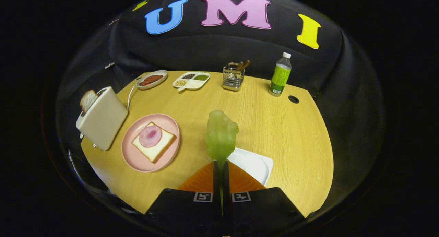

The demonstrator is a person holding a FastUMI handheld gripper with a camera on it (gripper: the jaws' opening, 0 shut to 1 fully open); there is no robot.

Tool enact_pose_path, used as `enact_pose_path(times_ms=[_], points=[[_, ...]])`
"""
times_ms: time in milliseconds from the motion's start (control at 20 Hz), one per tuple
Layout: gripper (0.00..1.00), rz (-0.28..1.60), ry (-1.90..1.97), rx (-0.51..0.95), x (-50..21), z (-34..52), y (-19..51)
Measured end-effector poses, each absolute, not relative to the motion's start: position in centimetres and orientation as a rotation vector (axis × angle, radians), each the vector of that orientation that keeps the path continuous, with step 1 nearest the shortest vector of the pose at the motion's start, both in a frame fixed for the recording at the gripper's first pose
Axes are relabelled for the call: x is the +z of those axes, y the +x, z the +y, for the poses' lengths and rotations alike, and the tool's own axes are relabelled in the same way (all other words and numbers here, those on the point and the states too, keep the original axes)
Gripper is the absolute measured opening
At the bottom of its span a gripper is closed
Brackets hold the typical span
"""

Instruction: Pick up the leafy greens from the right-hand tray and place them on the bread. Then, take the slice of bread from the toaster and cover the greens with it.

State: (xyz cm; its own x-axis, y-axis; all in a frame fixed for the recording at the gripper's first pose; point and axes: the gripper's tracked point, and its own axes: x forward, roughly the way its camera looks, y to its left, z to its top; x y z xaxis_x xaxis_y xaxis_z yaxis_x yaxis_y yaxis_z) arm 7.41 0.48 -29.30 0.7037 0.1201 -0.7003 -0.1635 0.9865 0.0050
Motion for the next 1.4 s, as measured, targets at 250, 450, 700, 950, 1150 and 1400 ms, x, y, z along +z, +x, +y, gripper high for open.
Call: enact_pose_path(times_ms=[250, 450, 700, 950, 1150, 1400], points=[[0.05, 0.736, -0.079, 0.205, -26.3, 5.5, 8.2], [0.05, 0.730, -0.094, 0.256, -25.5, 9.4, 8.7], [0.05, 0.747, -0.102, 0.307, -25.9, 13.7, 9.5], [0.05, 0.798, -0.180, 0.326, -28.7, 16.4, 9.6], [0.06, 0.844, -0.241, 0.327, -31.4, 17.8, 9.9], [0.07, 0.883, -0.255, 0.343, -33.1, 19.8, 10.3]])
